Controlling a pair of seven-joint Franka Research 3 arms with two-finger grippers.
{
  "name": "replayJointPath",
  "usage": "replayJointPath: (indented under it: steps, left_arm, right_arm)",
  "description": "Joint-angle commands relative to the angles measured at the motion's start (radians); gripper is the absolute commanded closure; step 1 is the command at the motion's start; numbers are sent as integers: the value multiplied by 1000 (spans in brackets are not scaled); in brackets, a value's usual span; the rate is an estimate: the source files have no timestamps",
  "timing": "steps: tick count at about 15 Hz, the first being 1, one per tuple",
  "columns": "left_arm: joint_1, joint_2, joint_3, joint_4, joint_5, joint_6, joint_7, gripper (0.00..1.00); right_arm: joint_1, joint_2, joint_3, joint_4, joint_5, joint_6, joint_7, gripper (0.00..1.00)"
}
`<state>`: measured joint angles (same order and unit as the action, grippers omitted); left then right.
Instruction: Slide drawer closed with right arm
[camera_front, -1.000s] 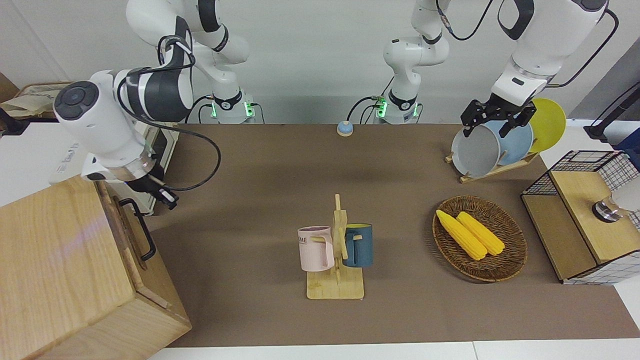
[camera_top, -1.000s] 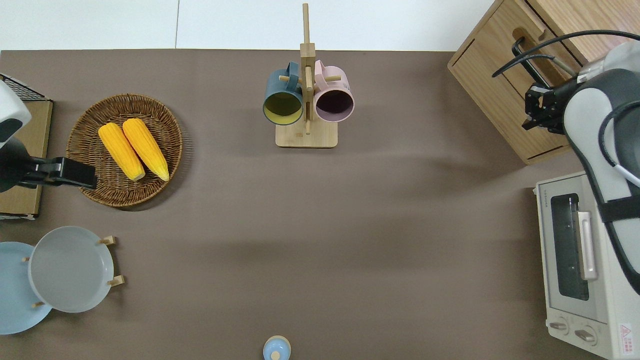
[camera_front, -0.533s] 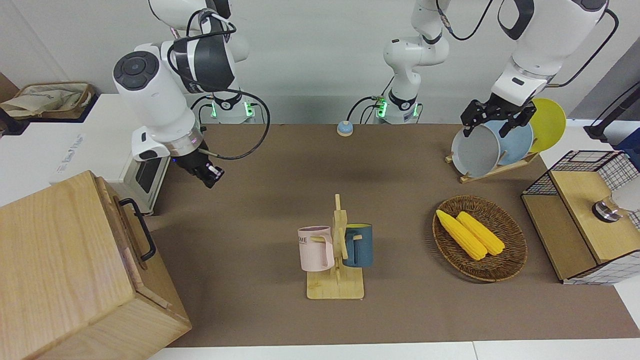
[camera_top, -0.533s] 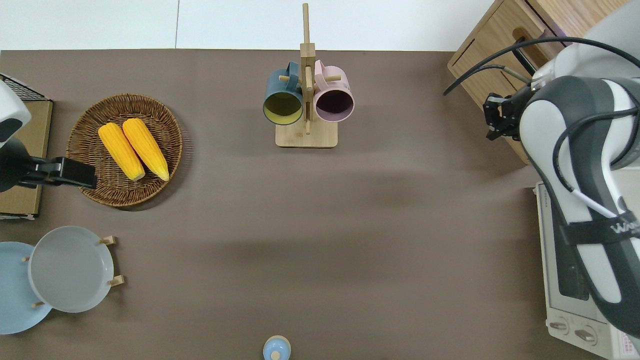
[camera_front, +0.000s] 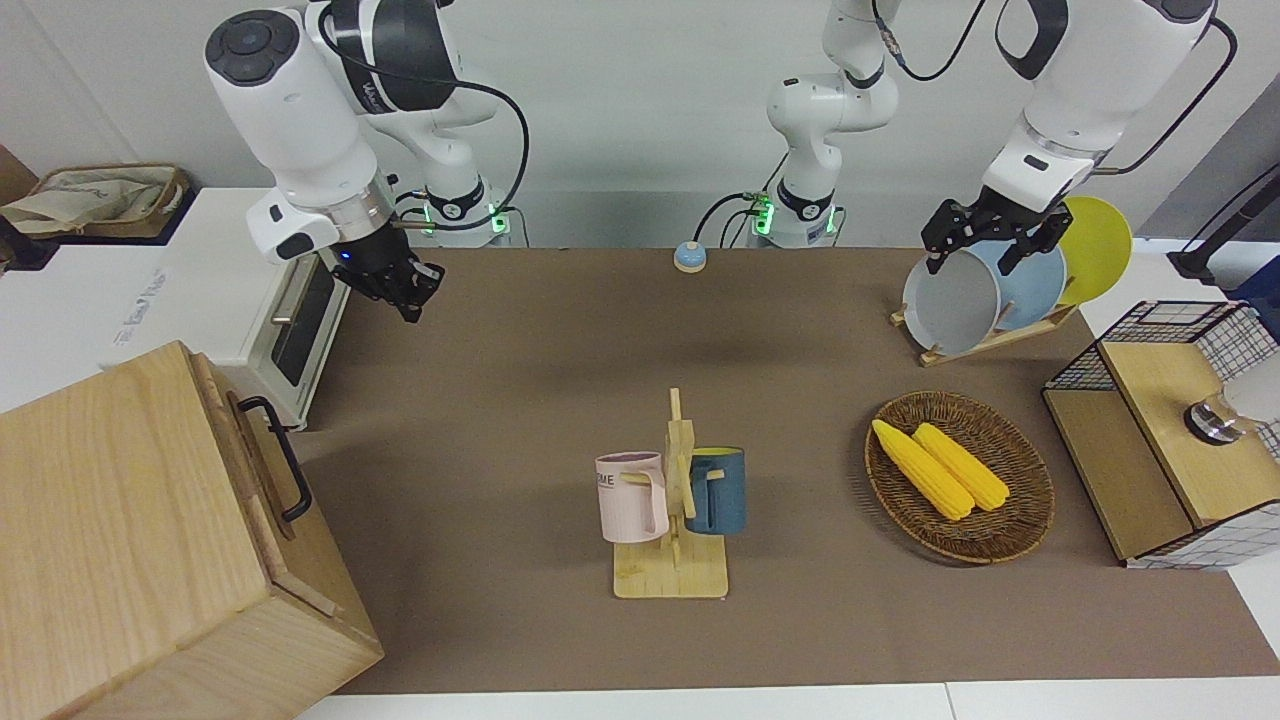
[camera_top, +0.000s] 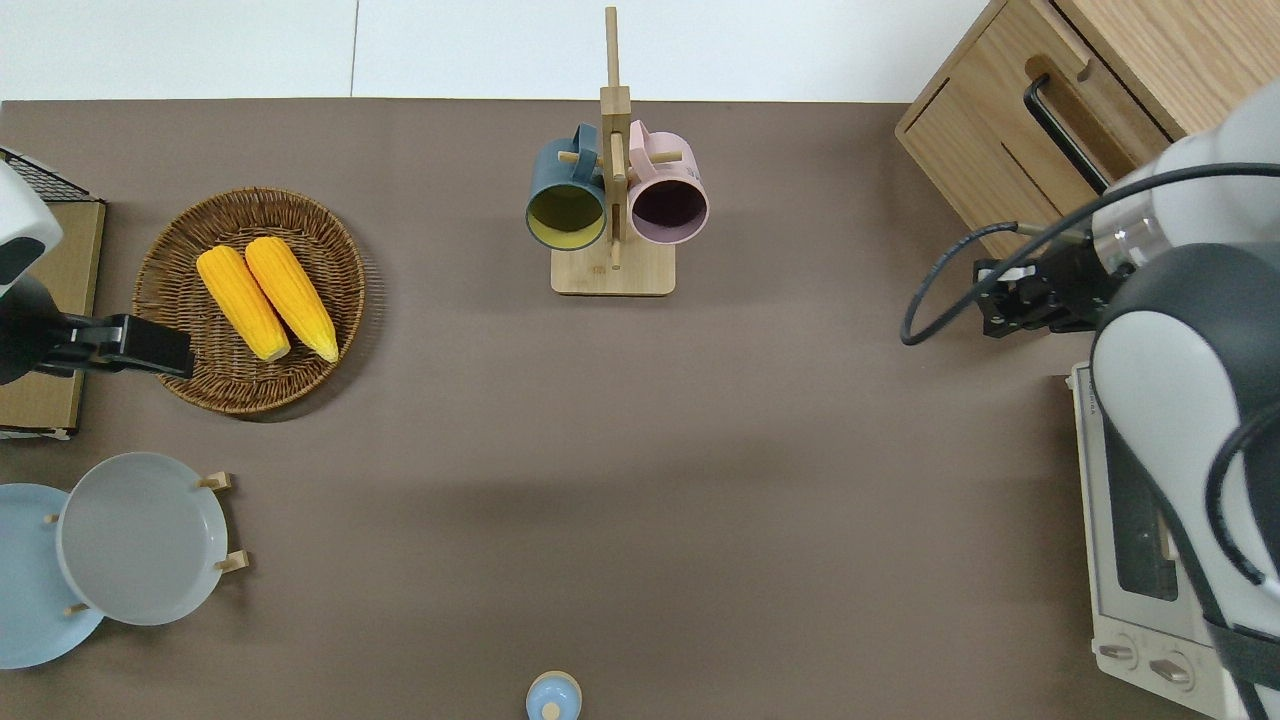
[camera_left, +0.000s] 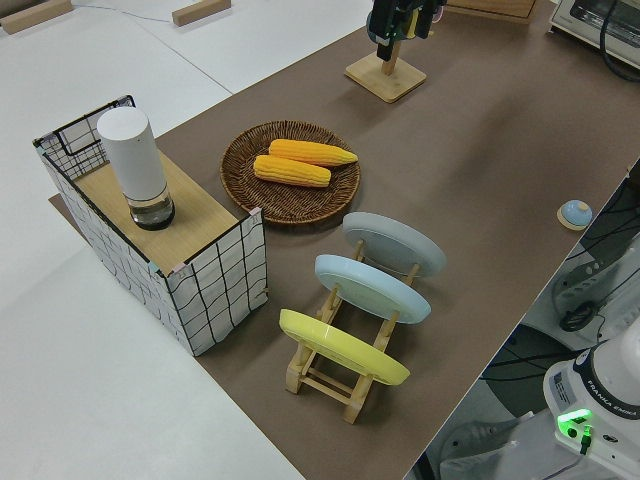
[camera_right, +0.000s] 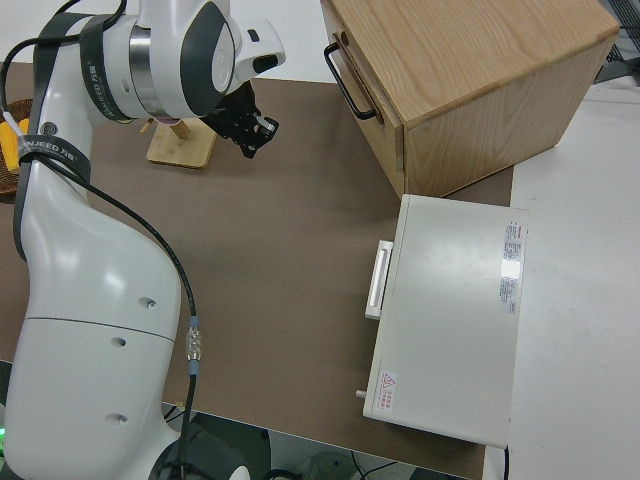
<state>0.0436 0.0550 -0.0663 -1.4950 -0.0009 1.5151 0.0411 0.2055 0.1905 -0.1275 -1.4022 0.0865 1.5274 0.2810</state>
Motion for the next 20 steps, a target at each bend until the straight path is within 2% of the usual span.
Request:
replayJointPath:
  steps: [1,4,8,12,13,16,19,20]
  left_arm:
    - [-7,-4,0,9,18,-18,-10,7]
    - [-7,-4,0,10,18,-18,-10,7]
    - [-7,-4,0,10,18,-18,-10,7]
    - [-7,-4,0,10,18,-18,-10,7]
    - [-7,-4,0,10,18,-18,-10,7]
    - [-7,-3,0,9,18,-18,-10,7]
    - [-7,-4,0,10,18,-18,-10,7]
    - [-7,-4,0,10,18,-18,-10,7]
  right_arm:
    - [3,-74,-50,-98,5,14,-166,986]
    - [-11,-117,-50,-161,-4,43,-235,978]
    - [-11,-128,-50,-172,-63,62,-354,969]
    - [-43,-160,-35,-215,-60,89,-364,932]
    - [-64,-160,-20,-215,-62,89,-367,888]
    - [-161,-163,78,-215,-64,89,-365,715]
    - [-166,-163,85,-210,-64,88,-359,529]
    - [-166,-164,85,-207,-65,85,-355,246]
